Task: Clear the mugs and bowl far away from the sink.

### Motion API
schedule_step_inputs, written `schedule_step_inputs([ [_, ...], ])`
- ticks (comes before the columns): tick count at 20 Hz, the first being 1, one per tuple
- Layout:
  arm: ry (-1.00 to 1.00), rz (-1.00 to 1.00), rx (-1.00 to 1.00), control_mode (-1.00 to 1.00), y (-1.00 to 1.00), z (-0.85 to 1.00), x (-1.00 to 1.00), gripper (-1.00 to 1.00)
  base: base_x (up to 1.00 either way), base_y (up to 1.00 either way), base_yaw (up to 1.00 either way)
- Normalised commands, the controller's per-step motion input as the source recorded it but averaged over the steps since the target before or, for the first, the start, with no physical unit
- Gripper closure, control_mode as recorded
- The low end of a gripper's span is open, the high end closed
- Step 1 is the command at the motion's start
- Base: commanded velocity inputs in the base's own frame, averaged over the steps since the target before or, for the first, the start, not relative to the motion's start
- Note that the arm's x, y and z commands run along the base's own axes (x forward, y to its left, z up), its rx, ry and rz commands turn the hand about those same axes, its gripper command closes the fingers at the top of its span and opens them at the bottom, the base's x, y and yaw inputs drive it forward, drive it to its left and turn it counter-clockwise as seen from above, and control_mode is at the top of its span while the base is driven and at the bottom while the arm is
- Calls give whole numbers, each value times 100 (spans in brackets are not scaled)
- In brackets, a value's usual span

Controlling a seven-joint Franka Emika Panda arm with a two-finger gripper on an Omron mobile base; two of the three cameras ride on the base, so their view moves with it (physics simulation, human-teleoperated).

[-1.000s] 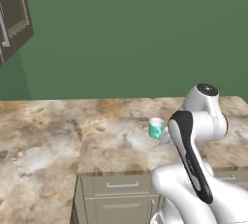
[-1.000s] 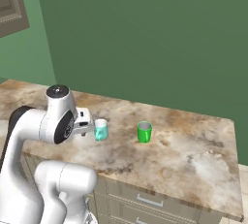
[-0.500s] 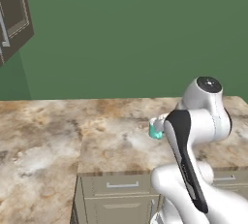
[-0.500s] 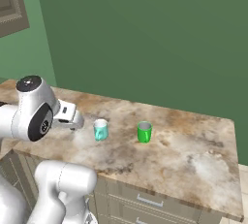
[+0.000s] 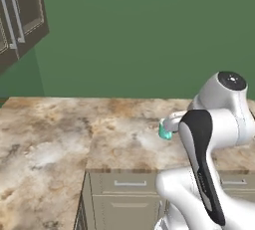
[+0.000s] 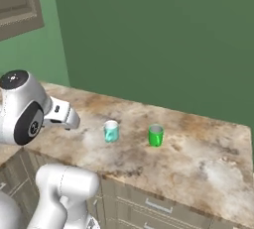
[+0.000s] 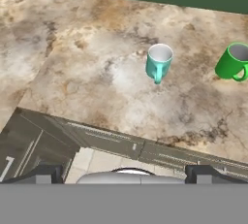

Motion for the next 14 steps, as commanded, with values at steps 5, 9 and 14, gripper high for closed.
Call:
schedule_step_inputs([
  [5,0,0,0,100,0,0,0,-100,-29,18,60],
  [9,0,0,0,100,0,0,0,-100,-22,15,64],
  [14,0,0,0,100,0,0,0,-100,0,12,64],
])
